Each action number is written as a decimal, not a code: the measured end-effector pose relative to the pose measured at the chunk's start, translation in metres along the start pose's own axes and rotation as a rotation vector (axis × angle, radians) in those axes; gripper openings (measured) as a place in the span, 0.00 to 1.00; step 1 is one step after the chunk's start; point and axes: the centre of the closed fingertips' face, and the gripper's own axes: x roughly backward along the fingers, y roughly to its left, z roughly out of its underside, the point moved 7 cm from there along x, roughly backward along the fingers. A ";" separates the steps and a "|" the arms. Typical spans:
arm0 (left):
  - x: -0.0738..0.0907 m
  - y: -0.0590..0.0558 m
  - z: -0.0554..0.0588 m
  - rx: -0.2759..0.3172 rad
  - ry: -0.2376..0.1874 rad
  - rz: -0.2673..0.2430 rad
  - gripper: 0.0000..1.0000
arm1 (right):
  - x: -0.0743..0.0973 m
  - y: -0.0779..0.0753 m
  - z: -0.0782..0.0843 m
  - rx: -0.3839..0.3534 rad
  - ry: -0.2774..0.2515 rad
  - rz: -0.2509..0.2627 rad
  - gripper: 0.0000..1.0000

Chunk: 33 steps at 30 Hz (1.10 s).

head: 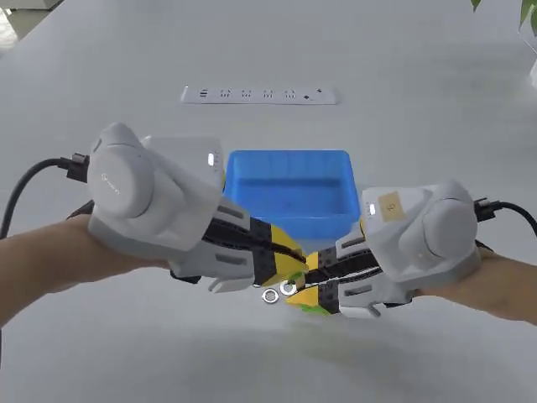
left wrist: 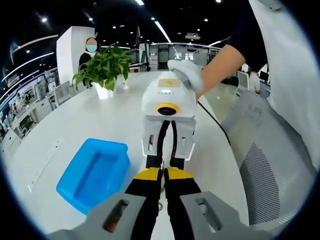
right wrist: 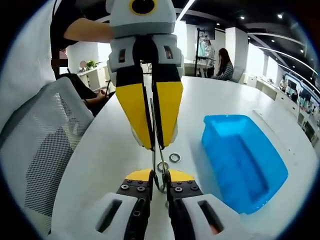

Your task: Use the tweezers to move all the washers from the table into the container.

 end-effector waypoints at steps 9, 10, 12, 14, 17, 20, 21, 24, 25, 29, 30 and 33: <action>-0.005 0.000 -0.001 0.027 -0.006 -0.017 0.06 | 0.003 -0.002 0.003 -0.016 -0.019 0.018 0.10; -0.005 0.000 -0.001 0.029 -0.009 -0.017 0.06 | 0.003 -0.001 0.003 -0.017 -0.023 0.018 0.10; -0.006 -0.001 0.000 0.079 -0.021 -0.008 0.07 | 0.003 0.000 0.002 -0.012 -0.022 0.015 0.10; -0.005 0.002 0.001 0.097 -0.024 -0.016 0.07 | 0.004 0.000 0.002 -0.005 -0.019 0.014 0.10; -0.004 0.002 0.001 0.111 -0.025 -0.014 0.07 | 0.003 0.000 0.002 -0.009 -0.020 0.011 0.10; -0.004 0.001 0.001 0.161 -0.029 0.005 0.08 | 0.003 0.002 0.002 -0.001 -0.022 0.005 0.09; -0.003 0.001 0.001 0.156 -0.030 -0.002 0.08 | 0.003 0.003 0.001 -0.005 -0.023 0.005 0.09; -0.002 0.000 0.001 0.152 -0.026 -0.005 0.11 | 0.003 0.002 0.000 -0.015 -0.032 0.017 0.09; -0.002 0.000 0.002 0.150 -0.023 -0.007 0.12 | 0.004 0.002 -0.001 -0.027 -0.037 0.017 0.09; -0.001 -0.002 0.002 0.153 -0.020 -0.006 0.16 | 0.006 0.001 -0.003 -0.020 -0.034 0.022 0.09; 0.000 -0.002 0.001 0.151 -0.019 -0.011 0.16 | 0.007 0.001 -0.004 -0.020 -0.036 0.025 0.09; 0.002 -0.001 0.001 0.142 -0.014 -0.024 0.20 | 0.010 0.000 -0.008 -0.029 -0.046 0.032 0.09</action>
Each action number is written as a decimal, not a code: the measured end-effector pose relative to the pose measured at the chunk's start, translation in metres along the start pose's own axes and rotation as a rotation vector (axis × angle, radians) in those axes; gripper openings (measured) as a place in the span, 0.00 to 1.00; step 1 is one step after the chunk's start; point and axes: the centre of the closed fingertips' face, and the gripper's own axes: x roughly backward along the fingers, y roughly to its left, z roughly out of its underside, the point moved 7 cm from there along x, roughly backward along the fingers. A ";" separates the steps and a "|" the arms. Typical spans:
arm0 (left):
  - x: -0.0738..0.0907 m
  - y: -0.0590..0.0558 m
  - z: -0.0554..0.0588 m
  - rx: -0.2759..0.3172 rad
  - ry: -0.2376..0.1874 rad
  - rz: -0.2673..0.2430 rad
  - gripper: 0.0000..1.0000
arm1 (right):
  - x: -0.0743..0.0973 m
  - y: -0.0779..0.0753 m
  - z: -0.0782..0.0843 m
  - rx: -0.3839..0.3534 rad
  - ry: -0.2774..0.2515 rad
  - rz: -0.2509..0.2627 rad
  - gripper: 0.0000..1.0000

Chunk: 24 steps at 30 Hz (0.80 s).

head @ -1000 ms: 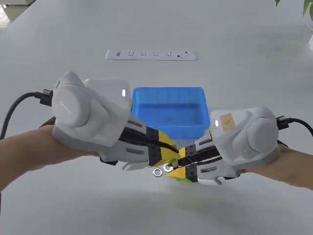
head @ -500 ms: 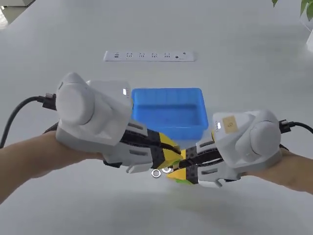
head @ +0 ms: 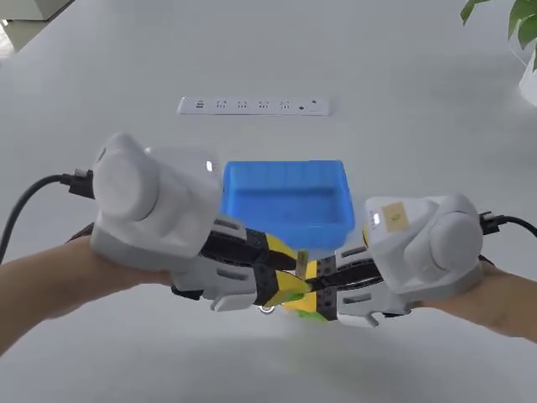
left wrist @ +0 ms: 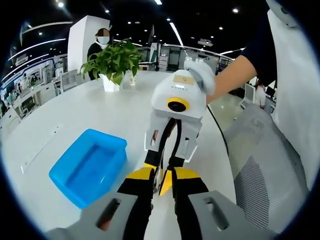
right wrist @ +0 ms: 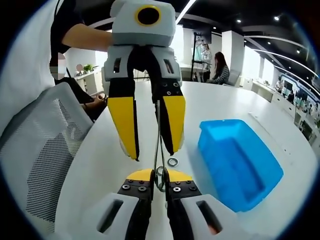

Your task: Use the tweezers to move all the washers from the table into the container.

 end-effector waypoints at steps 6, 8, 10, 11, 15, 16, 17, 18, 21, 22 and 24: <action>0.017 0.001 -0.002 0.014 -0.026 -0.032 0.22 | 0.006 0.001 -0.003 -0.003 0.008 0.003 0.09; 0.021 0.002 -0.001 0.021 -0.032 -0.042 0.23 | 0.008 0.002 -0.005 -0.010 0.006 0.002 0.09; 0.026 0.001 0.001 0.019 -0.034 -0.052 0.23 | 0.011 0.002 -0.008 -0.014 0.002 0.003 0.09; 0.028 0.001 0.001 0.018 -0.034 -0.057 0.23 | 0.012 0.001 -0.009 -0.015 0.001 0.004 0.09; 0.040 0.002 0.003 0.039 -0.049 -0.085 0.25 | 0.019 0.001 -0.018 -0.017 -0.007 0.002 0.09; 0.044 0.003 0.003 0.042 -0.067 -0.105 0.25 | 0.021 0.000 -0.021 -0.015 -0.009 0.004 0.09; 0.046 0.005 0.002 0.046 -0.080 -0.121 0.25 | 0.023 -0.001 -0.023 -0.006 -0.007 0.010 0.09; 0.050 0.006 0.003 0.055 -0.085 -0.131 0.25 | 0.026 -0.002 -0.026 0.001 -0.004 0.018 0.09; 0.054 0.006 0.007 0.062 -0.086 -0.138 0.25 | 0.035 -0.008 -0.033 -0.007 -0.022 0.035 0.09; 0.055 0.005 0.009 0.062 -0.074 -0.140 0.25 | 0.037 -0.009 -0.035 -0.011 -0.027 0.038 0.09; 0.058 0.004 0.013 0.064 -0.066 -0.146 0.25 | 0.042 -0.013 -0.038 -0.018 -0.037 0.045 0.09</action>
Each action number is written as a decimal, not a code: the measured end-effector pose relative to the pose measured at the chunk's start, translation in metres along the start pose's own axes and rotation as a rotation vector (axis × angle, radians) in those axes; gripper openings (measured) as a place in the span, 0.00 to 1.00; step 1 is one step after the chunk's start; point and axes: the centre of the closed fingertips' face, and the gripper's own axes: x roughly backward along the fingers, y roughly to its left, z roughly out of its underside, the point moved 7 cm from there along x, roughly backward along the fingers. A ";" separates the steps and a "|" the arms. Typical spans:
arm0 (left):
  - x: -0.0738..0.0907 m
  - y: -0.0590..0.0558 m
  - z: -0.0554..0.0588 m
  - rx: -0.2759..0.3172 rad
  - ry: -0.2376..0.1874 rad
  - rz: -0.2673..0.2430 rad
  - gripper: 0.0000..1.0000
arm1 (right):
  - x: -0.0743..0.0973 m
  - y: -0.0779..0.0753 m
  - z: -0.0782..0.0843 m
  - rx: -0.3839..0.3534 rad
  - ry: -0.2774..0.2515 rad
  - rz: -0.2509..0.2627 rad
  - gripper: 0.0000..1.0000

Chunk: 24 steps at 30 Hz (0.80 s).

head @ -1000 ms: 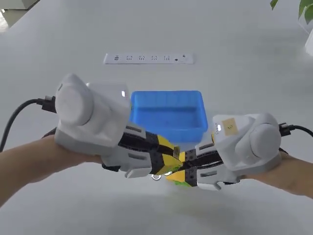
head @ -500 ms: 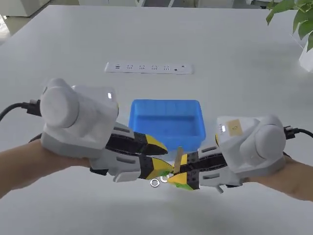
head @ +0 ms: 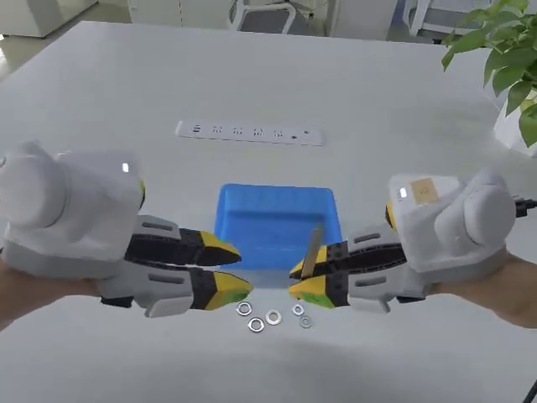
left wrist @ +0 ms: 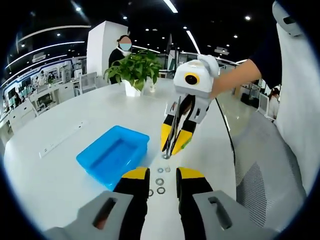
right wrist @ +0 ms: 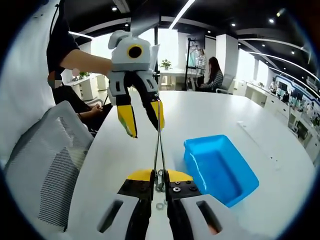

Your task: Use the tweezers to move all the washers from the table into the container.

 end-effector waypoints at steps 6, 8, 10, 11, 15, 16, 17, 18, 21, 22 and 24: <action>0.007 -0.003 0.002 -0.014 -0.025 -0.022 0.21 | 0.011 -0.010 -0.010 -0.027 -0.032 0.013 0.09; 0.007 -0.003 0.000 -0.004 -0.037 -0.017 0.21 | 0.015 -0.014 -0.014 -0.025 -0.037 0.016 0.09; 0.007 -0.002 0.001 -0.002 -0.039 -0.016 0.21 | 0.016 -0.021 -0.020 -0.022 -0.044 0.022 0.09; 0.006 -0.001 0.002 -0.002 -0.040 -0.018 0.21 | 0.016 -0.024 -0.022 -0.021 -0.048 0.024 0.09; 0.004 0.001 0.006 0.006 -0.045 -0.019 0.21 | 0.014 -0.040 -0.029 -0.016 -0.059 0.043 0.09; 0.004 0.001 0.007 0.013 -0.048 -0.019 0.21 | 0.012 -0.046 -0.030 -0.018 -0.062 0.046 0.09; 0.004 0.002 0.008 0.019 -0.050 -0.018 0.21 | 0.011 -0.050 -0.030 -0.017 -0.062 0.048 0.09; 0.004 0.002 0.009 0.024 -0.050 -0.019 0.21 | 0.010 -0.054 -0.030 -0.016 -0.061 0.048 0.09; 0.007 0.003 0.014 0.034 -0.050 -0.028 0.21 | 0.005 -0.067 -0.029 -0.016 -0.055 0.051 0.09; 0.008 0.003 0.016 0.041 -0.051 -0.030 0.21 | 0.003 -0.072 -0.027 -0.016 -0.054 0.050 0.09; 0.011 0.004 0.020 0.056 -0.048 -0.039 0.21 | -0.001 -0.080 -0.025 -0.023 -0.055 0.048 0.09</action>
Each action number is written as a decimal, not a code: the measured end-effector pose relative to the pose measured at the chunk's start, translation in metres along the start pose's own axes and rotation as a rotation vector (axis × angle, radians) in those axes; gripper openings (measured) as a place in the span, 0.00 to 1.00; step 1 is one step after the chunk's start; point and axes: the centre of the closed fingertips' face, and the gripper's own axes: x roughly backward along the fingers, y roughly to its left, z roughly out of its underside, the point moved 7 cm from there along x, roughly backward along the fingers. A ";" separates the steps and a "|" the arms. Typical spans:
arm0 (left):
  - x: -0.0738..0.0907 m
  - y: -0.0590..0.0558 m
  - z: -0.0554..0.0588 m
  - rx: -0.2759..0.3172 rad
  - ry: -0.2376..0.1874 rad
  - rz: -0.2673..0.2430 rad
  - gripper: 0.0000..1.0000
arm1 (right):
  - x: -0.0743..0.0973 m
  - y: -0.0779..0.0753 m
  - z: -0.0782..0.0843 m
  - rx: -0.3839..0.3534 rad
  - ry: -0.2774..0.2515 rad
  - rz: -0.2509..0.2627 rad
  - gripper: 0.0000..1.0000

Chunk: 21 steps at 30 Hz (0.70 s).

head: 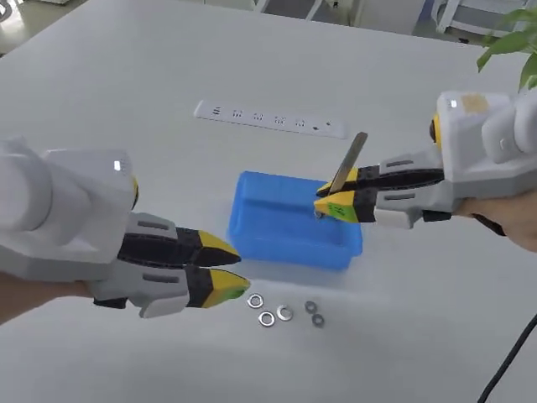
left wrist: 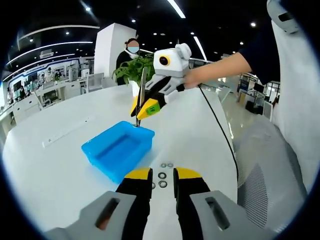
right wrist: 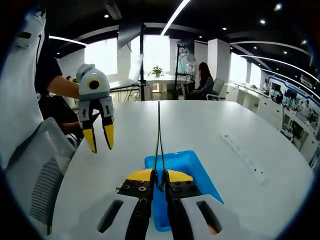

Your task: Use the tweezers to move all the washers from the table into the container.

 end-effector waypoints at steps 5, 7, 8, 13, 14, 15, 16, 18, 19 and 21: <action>0.010 0.004 0.008 0.030 0.009 -0.029 0.21 | -0.015 -0.015 0.010 -0.014 -0.004 -0.013 0.09; 0.015 0.006 0.012 0.040 0.015 -0.041 0.21 | -0.022 -0.018 0.015 -0.012 0.005 -0.014 0.09; 0.016 0.007 0.014 0.043 0.019 -0.047 0.21 | -0.026 -0.020 0.020 -0.008 0.016 -0.015 0.09; 0.026 0.015 0.022 0.077 0.025 -0.090 0.21 | -0.040 -0.030 0.039 -0.028 0.039 0.013 0.09; 0.027 0.016 0.023 0.075 0.036 -0.094 0.21 | -0.042 -0.030 0.041 -0.030 0.044 0.014 0.09; 0.027 0.016 0.024 0.071 0.042 -0.095 0.21 | -0.044 -0.030 0.044 -0.034 0.049 0.009 0.09; 0.028 0.016 0.025 0.067 0.054 -0.096 0.21 | -0.046 -0.029 0.046 -0.033 0.052 0.007 0.09; 0.027 0.017 0.026 0.065 0.061 -0.096 0.21 | -0.048 -0.027 0.049 -0.037 0.059 -0.006 0.09; 0.026 0.018 0.025 0.066 0.060 -0.098 0.21 | -0.049 -0.026 0.050 -0.035 0.059 -0.009 0.10; 0.024 0.019 0.024 0.067 0.052 -0.102 0.21 | -0.049 -0.026 0.052 -0.037 0.061 -0.017 0.10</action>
